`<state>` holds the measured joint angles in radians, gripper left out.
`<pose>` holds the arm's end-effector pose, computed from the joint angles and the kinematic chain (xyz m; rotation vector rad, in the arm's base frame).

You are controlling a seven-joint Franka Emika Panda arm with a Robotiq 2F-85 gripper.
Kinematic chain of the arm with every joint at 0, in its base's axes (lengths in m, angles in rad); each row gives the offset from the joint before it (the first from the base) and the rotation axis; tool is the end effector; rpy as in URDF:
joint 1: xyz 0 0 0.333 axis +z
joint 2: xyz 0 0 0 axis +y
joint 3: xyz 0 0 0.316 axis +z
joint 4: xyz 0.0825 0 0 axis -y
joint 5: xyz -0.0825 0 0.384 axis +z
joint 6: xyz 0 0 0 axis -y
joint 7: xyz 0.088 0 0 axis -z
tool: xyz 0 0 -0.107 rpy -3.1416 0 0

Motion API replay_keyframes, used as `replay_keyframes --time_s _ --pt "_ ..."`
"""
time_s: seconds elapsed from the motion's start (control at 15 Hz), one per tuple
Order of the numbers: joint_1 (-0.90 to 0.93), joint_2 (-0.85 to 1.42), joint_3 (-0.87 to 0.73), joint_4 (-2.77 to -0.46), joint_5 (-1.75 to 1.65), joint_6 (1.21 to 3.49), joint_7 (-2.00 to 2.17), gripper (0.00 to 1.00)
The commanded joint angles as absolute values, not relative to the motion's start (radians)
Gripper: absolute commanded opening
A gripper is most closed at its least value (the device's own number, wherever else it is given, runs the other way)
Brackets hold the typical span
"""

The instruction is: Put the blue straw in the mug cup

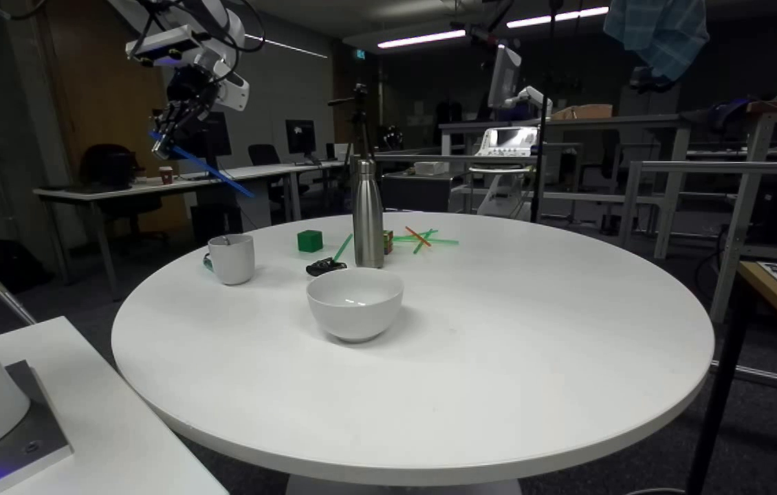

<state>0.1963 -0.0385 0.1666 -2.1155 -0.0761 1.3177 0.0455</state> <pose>0.4113 0.1464 0.3999 2.6834 0.4401 -1.0393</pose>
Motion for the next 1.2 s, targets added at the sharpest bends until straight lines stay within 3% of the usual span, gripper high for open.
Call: replay_keyframes --time_s 0.0,1.13 --pt "0.190 0.006 0.173 -2.061 -0.047 1.256 0.027 0.00" --pt "0.193 0.124 0.171 -2.024 -0.047 1.196 0.045 0.01"
